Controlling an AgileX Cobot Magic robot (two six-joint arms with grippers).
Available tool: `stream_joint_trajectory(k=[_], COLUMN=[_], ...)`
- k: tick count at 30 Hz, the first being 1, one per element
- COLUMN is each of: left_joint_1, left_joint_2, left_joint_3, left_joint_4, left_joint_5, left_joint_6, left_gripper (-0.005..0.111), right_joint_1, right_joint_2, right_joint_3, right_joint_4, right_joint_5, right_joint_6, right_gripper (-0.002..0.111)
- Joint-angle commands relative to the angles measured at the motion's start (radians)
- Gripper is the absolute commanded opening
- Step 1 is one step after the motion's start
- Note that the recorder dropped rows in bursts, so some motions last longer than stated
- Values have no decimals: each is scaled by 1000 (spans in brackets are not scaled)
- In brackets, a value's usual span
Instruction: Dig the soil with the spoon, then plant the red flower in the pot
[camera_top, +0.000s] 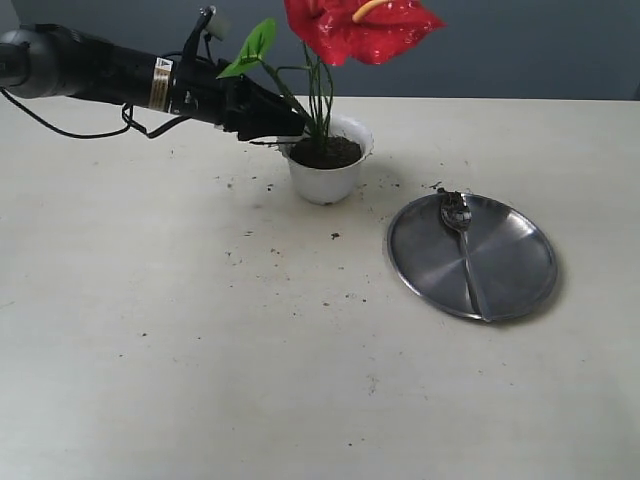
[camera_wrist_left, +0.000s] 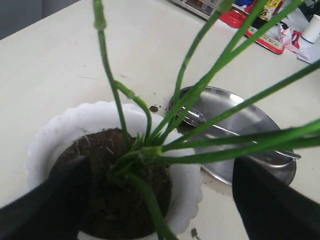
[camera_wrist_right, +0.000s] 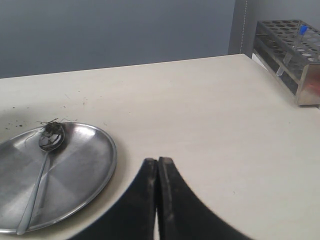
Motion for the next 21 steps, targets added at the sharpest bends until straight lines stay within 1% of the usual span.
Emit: stream_joint_trajectory(k=[1, 3, 9, 21], left_joint_1=[17, 19, 19, 19], left_joint_2=[-31, -45, -82, -86], left_joint_3=[43, 62, 82, 126], left_joint_4=[-4, -4, -4, -4], left_joint_5=[-4, -4, -4, -4], left_joint_6=[-5, -8, -13, -39], left_gripper=[78, 80, 80, 80], right_joint_1=[-4, -4, -4, -4], right_joint_2=[-4, -4, -4, -4], right_joint_3=[2, 2, 2, 2], right_joint_4=[-1, -1, -1, -1], right_joint_5=[-5, -5, -5, -5], right_joint_6=[0, 0, 0, 0], right_gripper=[-1, -1, -1, -1])
